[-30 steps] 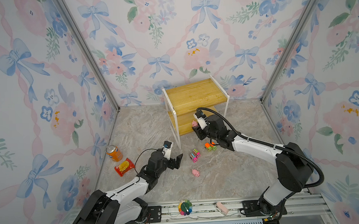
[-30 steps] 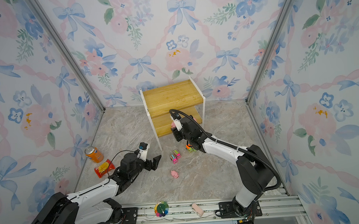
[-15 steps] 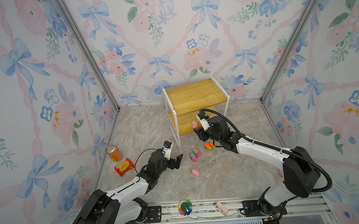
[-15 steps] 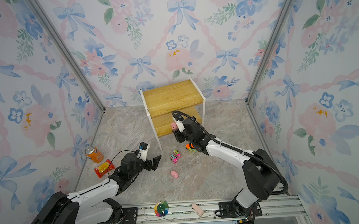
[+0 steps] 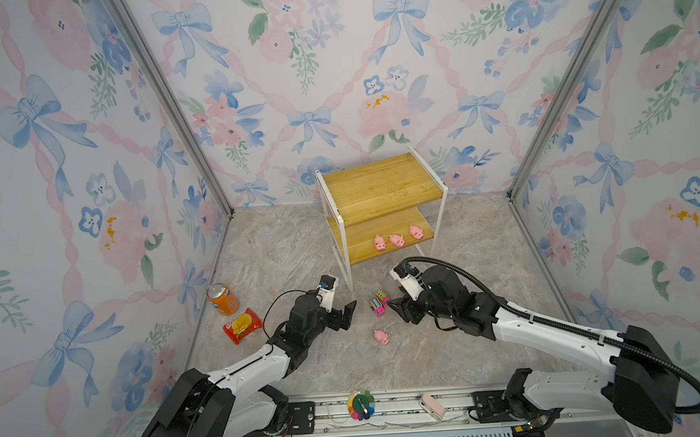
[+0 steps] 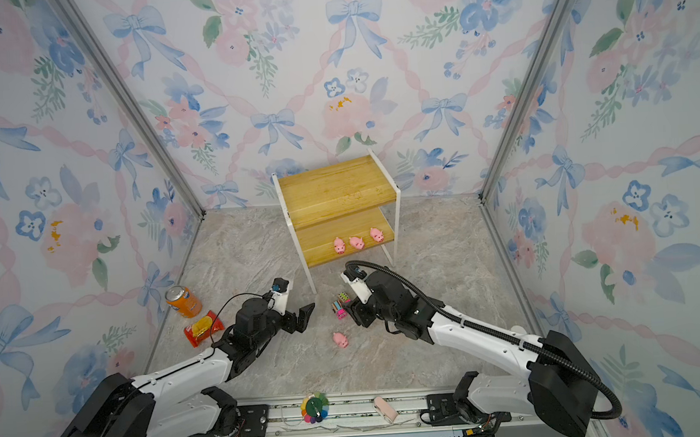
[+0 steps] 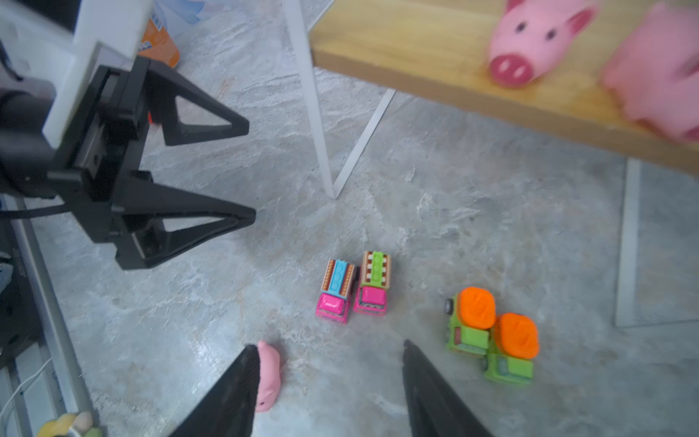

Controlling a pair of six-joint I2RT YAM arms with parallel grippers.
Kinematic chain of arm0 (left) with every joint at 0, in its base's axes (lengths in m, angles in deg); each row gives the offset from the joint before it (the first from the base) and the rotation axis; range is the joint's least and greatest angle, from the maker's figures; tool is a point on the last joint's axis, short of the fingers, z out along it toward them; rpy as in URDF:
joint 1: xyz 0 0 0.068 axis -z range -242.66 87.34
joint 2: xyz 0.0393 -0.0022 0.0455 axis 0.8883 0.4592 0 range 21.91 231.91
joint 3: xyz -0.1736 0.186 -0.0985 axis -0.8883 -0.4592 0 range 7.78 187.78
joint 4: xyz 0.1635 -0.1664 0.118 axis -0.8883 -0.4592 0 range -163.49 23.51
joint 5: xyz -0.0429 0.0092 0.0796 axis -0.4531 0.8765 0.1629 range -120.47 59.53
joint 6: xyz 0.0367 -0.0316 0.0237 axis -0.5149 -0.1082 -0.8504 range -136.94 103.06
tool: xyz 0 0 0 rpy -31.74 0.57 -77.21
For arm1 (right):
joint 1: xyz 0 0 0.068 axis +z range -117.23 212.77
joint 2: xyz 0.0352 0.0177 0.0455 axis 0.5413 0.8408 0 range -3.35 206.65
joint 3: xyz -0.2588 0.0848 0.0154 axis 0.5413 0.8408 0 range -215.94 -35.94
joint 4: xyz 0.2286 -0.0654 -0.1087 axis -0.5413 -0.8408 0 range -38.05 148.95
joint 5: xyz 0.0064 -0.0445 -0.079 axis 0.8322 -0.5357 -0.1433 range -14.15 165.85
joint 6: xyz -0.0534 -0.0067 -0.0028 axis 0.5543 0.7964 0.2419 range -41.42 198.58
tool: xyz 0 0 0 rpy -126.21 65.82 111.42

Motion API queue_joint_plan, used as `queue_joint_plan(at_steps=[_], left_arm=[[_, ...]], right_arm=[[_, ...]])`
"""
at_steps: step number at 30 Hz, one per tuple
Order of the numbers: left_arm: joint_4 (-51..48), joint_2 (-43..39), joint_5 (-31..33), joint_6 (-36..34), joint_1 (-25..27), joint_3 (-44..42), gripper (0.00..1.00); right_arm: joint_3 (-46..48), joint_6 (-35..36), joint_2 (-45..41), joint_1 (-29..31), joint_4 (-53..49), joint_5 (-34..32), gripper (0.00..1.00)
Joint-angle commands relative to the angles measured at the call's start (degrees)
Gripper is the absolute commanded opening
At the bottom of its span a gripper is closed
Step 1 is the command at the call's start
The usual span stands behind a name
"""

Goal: Place and organize the plastic toys onto the shelf
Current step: 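Withdraw the right gripper back over the last pink pig, then lower the right gripper and grasp the last pink pig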

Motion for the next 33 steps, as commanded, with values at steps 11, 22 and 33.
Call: queue_joint_plan(at_steps=[11,22,33], left_arm=[[0.48,-0.24,-0.56,-0.07,-0.35,0.14,0.98],[0.47,-0.30,-0.13,0.07,-0.35,-0.08,0.98],[0.48,0.22,0.28,0.13,-0.35,-0.04,0.98]], right_arm=[[8.92,-10.31,8.11,10.03,7.88,-3.12,0.59],[5.61,-9.96,16.40,11.38,11.80,-2.47,0.56],[6.56,-10.58,21.96,10.59,16.93,-2.28,0.47]])
